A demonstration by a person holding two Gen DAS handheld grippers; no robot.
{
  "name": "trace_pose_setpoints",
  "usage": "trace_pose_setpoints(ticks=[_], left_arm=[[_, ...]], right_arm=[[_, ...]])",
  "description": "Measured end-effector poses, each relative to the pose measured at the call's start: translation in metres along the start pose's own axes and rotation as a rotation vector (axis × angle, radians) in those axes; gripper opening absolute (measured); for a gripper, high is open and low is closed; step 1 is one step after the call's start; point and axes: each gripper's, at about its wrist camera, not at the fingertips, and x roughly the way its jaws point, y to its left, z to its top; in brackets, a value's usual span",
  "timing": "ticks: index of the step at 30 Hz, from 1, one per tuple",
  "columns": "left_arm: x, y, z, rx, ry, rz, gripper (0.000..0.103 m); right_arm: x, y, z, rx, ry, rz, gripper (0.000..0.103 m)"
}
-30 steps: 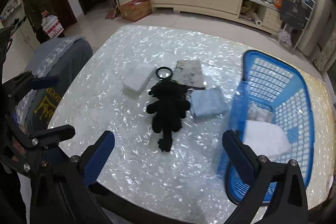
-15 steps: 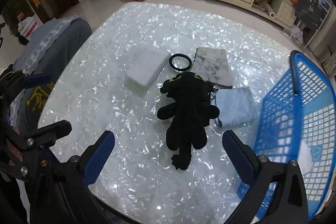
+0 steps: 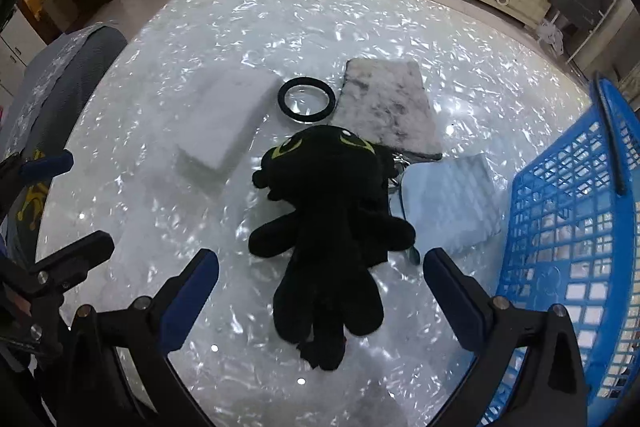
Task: Organize soft objects
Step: 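Grasp the black plush toy with the right gripper and lift it, then release the plush toy into the basket while the left gripper grasps the white sponge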
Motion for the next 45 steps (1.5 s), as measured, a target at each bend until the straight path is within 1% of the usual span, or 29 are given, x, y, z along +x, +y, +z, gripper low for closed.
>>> trace_pose_setpoints(ticks=[1, 3, 4, 7, 8, 10, 12, 13, 14, 15, 16, 17, 19, 22, 25, 30, 32, 35, 39, 41, 45], left_arm=[[0.003, 0.002, 0.001, -0.006, 0.001, -0.004, 0.103], [0.008, 0.005, 0.002, -0.022, 0.002, -0.009, 0.103], [0.010, 0.007, 0.003, -0.027, 0.002, -0.004, 0.103], [0.013, 0.009, 0.004, -0.030, -0.003, 0.012, 0.103], [0.013, 0.010, 0.004, -0.035, 0.000, 0.011, 0.103], [0.013, 0.011, 0.004, -0.040, 0.003, 0.006, 0.103], [0.011, 0.013, 0.003, -0.036, -0.003, 0.007, 0.103], [0.011, 0.012, 0.003, -0.033, -0.009, 0.007, 0.103], [0.009, 0.012, 0.002, -0.029, -0.020, 0.007, 0.103], [0.007, 0.011, 0.001, -0.022, -0.029, 0.011, 0.103], [0.005, 0.010, 0.001, -0.011, -0.034, 0.018, 0.103], [0.003, 0.008, 0.000, 0.000, -0.033, 0.027, 0.103], [0.000, 0.006, 0.000, 0.009, -0.026, 0.028, 0.103], [-0.006, 0.002, 0.001, 0.018, -0.010, -0.002, 0.103], [-0.012, -0.007, 0.001, 0.039, -0.005, 0.015, 0.103], [-0.028, -0.018, 0.003, 0.035, -0.026, -0.010, 0.103], [-0.034, -0.023, 0.004, 0.044, -0.032, -0.013, 0.103], [-0.041, -0.028, 0.007, 0.043, -0.051, -0.015, 0.103], [-0.043, -0.030, 0.012, 0.030, -0.043, -0.002, 0.103], [-0.040, -0.031, 0.013, 0.033, -0.033, 0.011, 0.103], [-0.038, -0.034, 0.015, 0.042, -0.034, 0.014, 0.103]], right_arm=[[0.004, -0.001, 0.002, 0.002, 0.006, -0.006, 0.103], [0.014, -0.002, 0.006, 0.011, 0.026, -0.028, 0.098], [0.019, -0.004, 0.006, 0.019, 0.036, -0.025, 0.095], [0.032, -0.008, 0.009, 0.042, 0.060, -0.022, 0.094], [0.037, -0.010, 0.009, 0.050, 0.071, -0.020, 0.091], [0.043, -0.013, 0.008, 0.065, 0.079, 0.006, 0.088], [0.045, -0.014, 0.008, 0.072, 0.071, 0.011, 0.083], [0.046, -0.013, 0.008, 0.074, 0.072, 0.025, 0.074], [0.046, -0.014, 0.007, 0.080, 0.077, 0.044, 0.062], [0.046, -0.014, 0.006, 0.087, 0.076, 0.060, 0.059], [0.043, -0.013, 0.005, 0.085, 0.071, 0.052, 0.052], [0.040, -0.012, 0.004, 0.077, 0.064, 0.045, 0.050], [0.032, -0.013, 0.002, 0.072, 0.051, 0.058, 0.049], [0.015, -0.016, -0.005, 0.081, 0.024, 0.079, 0.049], [-0.002, -0.023, -0.012, 0.083, 0.007, 0.097, 0.049], [-0.032, -0.025, -0.027, 0.087, -0.019, 0.132, 0.049], [-0.048, -0.032, -0.034, 0.084, -0.041, 0.153, 0.049], [-0.076, -0.041, -0.045, 0.074, -0.083, 0.154, 0.049], [-0.109, -0.057, -0.057, 0.075, -0.133, 0.147, 0.049], [-0.124, -0.066, -0.062, 0.078, -0.152, 0.142, 0.049], [-0.150, -0.090, -0.076, 0.094, -0.180, 0.128, 0.049]])
